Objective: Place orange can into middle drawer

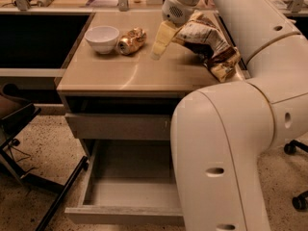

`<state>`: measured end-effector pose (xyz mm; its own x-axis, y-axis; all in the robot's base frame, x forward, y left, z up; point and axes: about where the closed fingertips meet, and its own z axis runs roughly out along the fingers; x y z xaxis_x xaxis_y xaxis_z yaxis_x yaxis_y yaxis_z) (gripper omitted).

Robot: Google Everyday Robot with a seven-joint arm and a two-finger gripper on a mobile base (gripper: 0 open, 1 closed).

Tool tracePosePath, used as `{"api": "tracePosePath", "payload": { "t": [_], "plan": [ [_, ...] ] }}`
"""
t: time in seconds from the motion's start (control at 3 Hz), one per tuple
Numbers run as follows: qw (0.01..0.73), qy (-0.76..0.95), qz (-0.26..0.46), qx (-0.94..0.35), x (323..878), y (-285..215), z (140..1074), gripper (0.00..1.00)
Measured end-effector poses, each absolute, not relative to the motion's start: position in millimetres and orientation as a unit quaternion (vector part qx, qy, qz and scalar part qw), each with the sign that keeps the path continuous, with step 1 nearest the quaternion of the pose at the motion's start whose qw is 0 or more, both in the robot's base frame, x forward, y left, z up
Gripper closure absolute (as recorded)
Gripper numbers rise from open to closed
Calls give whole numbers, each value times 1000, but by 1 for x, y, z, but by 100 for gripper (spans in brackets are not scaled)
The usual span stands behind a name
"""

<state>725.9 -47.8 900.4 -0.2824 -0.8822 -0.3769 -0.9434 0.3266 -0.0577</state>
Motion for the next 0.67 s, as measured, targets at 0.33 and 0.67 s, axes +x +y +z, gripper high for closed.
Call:
{"api": "tracePosePath", "payload": {
  "t": [0.33, 0.67],
  "plan": [
    [208, 788, 89, -573, 736, -38, 922, 0],
    [208, 788, 89, -573, 736, -38, 922, 0]
  ]
}}
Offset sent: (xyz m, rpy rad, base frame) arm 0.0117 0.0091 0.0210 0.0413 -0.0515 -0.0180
